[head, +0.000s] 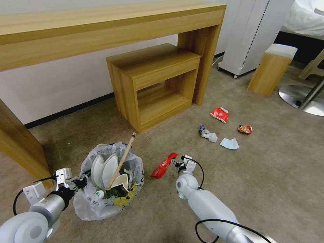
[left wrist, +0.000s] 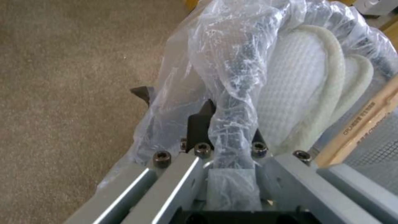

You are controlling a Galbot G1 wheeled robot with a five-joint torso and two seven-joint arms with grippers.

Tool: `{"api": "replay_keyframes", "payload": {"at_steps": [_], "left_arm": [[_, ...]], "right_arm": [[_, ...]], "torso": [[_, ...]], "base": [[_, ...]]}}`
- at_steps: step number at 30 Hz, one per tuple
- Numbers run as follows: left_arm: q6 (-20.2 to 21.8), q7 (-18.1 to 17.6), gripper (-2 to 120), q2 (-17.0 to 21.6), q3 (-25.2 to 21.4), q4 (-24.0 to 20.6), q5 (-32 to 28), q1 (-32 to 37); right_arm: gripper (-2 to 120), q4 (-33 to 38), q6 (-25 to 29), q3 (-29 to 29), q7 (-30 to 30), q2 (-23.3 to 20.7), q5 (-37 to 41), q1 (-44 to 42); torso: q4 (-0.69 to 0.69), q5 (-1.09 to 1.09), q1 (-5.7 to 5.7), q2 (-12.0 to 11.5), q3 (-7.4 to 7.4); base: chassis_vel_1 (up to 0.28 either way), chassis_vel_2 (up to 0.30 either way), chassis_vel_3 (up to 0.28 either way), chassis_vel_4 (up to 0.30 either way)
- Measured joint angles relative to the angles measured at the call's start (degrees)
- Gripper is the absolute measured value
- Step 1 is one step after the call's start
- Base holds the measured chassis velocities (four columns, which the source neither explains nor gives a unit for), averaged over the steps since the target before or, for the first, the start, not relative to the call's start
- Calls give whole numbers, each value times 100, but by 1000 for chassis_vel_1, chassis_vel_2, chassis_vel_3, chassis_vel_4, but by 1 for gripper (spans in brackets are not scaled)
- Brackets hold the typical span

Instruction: Pick up the trash bin and place the garbage on the floor into it.

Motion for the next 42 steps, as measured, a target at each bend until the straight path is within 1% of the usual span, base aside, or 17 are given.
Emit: {"api": "replay_keyframes", "payload": {"at_steps": [2, 6, 8, 9, 12, 17, 19, 20, 22, 28, 30, 32, 33, 34, 36, 39, 42], "left_arm": [[-5, 5, 0, -2, 1, 0, 4, 0], [-31, 26, 0, -16, 10, 0, 17, -13], [-49, 32, 0, -24, 23, 6, 17, -32], [-49, 32, 0, -24, 23, 6, 17, -32], [-66, 41, 0, -29, 70, 31, 16, -65], [-83, 54, 0, 3, 116, 74, 5, -108], [-89, 57, 0, 18, 122, 81, -6, -120], [-89, 57, 0, 18, 122, 81, -6, -120], [-97, 58, 0, 28, 124, 78, -28, -127], [-100, 84, 0, 4, 142, 32, -42, -124], [-99, 90, 0, -9, 148, 32, -37, -123], [-104, 108, 0, -25, 156, 40, -24, -124], [-104, 108, 0, -25, 156, 40, -24, -124], [-106, 111, 0, -26, 156, 44, -23, -125], [-111, 115, 0, -30, 156, 59, -20, -133], [-121, 116, 0, -32, 157, 59, -22, -135], [-122, 120, 0, -28, 158, 54, -28, -122]], "right_arm": [[96, -38, 2, -17, -9, 24, -11, 26], [96, -365, 0, -149, -57, 228, -99, 206], [95, -666, 2, -185, -106, 413, -190, 295], [95, -666, 2, -185, -106, 413, -190, 295], [87, -1032, 50, -231, -182, 594, -323, 379], [82, -1252, 63, -260, -231, 663, -413, 401], [75, -1346, 86, -286, -272, 699, -470, 403], [75, -1346, 86, -286, -272, 699, -470, 403], [64, -1396, 94, -345, -304, 695, -488, 398], [59, -1595, 242, -432, -388, 739, -557, 417], [61, -1603, 304, -439, -421, 750, -586, 424], [69, -1554, 377, -474, -458, 746, -621, 427], [69, -1554, 377, -474, -458, 746, -621, 427], [73, -1535, 397, -489, -467, 741, -626, 427], [82, -1465, 419, -558, -487, 712, -626, 442], [85, -1550, 399, -575, -490, 733, -612, 474], [83, -1680, 375, -585, -503, 761, -606, 492]], "torso": [[0, 0, 0, 0, 0], [1, 0, 0, 0, 0], [0, 1, 0, 0, 0], [0, 1, 0, 0, 0], [2, 1, 0, 0, 0], [-1, 0, 0, 0, 0], [0, 0, 0, 0, 0], [0, 0, 0, 0, 0], [1, 0, 0, 0, -1], [0, 1, 0, 0, 0], [1, 0, 0, 0, 0], [0, 1, 0, 0, 0], [0, 1, 0, 0, 0], [0, 1, 0, 0, 0], [0, 1, 0, 0, 0], [0, 1, 0, 0, 0], [0, 1, 0, 0, 0]], "base": [[0, 0, 0, 0], [0, 0, 0, 0], [0, 0, 0, 0], [0, 0, 0, 0], [0, 0, 0, 0], [0, 0, 0, 0], [0, 0, 0, 0], [0, 0, 0, 0], [0, 0, 0, 0], [0, 0, 0, 0], [0, 0, 0, 0], [0, 0, 0, 0], [0, 0, 0, 0], [0, 0, 0, 0], [0, 0, 0, 0], [0, 0, 0, 0], [0, 0, 0, 0]]}}
